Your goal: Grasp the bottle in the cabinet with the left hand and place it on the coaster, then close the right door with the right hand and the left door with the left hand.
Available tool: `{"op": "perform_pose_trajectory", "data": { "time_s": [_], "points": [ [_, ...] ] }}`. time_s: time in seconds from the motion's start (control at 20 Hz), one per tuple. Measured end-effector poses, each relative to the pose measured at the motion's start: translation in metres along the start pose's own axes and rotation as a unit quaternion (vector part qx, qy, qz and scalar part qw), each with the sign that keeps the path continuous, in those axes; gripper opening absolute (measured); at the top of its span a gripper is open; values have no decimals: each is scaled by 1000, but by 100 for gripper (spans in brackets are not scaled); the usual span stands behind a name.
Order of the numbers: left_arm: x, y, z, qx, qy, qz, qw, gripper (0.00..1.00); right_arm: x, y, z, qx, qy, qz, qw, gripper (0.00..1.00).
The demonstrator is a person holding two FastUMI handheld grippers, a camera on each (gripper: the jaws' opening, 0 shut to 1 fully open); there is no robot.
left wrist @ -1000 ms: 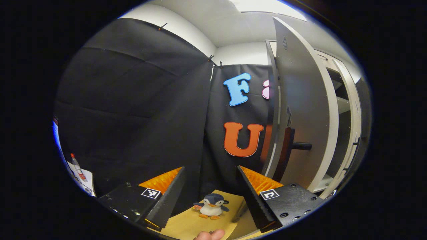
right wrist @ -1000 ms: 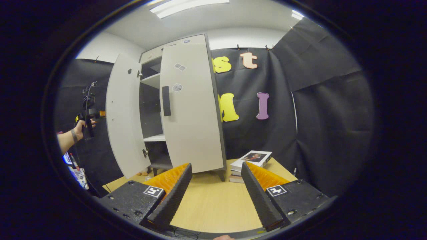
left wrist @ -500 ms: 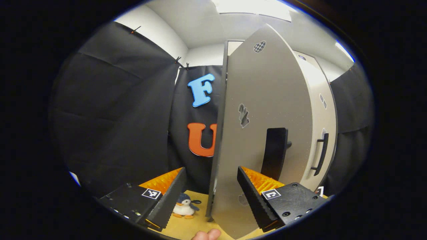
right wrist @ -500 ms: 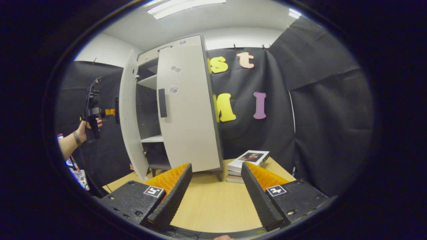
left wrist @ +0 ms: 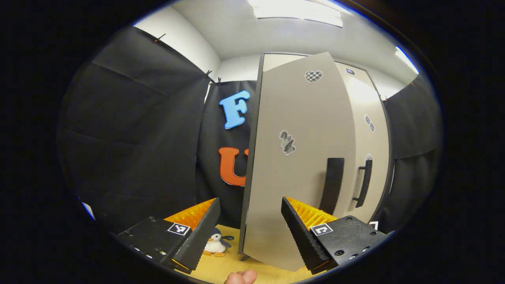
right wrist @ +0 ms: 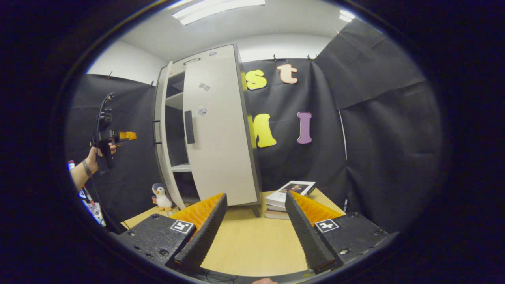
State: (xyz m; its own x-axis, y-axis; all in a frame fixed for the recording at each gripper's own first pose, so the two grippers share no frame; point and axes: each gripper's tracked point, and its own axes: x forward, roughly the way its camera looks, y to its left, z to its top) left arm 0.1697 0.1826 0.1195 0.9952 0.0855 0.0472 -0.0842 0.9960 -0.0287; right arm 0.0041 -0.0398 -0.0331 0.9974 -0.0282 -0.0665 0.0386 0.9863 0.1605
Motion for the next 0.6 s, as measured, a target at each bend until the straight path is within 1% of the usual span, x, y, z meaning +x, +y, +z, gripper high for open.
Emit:
{"op": "perform_pose_trajectory", "data": {
  "time_s": [0.05, 0.1, 0.25, 0.3, 0.35, 0.4, 0.55, 0.6],
  "points": [
    [-11, -6, -1, 5, -3, -2, 1000, 95, 1, 3, 3, 2, 0, 6, 1000, 94],
    [-22, -12, -4, 11, -5, -5, 1000, 95, 2, 8, 7, 3, -1, 14, 1000, 97],
    [-59, -33, -17, 29, -6, -13, 999, 95, 3, 17, 27, 5, -17, 29, 999, 97],
    [-70, -42, -22, 29, -7, -16, 999, 99, 3, 17, 34, 6, -26, 29, 999, 97],
    [-81, -52, -25, 25, -11, -21, 999, 95, 4, 18, 39, 4, -33, 30, 999, 97],
    [-93, -61, -28, 23, -17, -24, 999, 99, 6, 19, 44, -1, -37, 28, 999, 96],
    [-120, -86, -44, 31, -24, -33, 999, 99, 8, 21, 59, -11, -45, 35, 998, 97],
    [-129, -97, -50, 28, -23, -41, 999, 99, 8, 18, 64, -14, -50, 32, 998, 97]
  ]
}}
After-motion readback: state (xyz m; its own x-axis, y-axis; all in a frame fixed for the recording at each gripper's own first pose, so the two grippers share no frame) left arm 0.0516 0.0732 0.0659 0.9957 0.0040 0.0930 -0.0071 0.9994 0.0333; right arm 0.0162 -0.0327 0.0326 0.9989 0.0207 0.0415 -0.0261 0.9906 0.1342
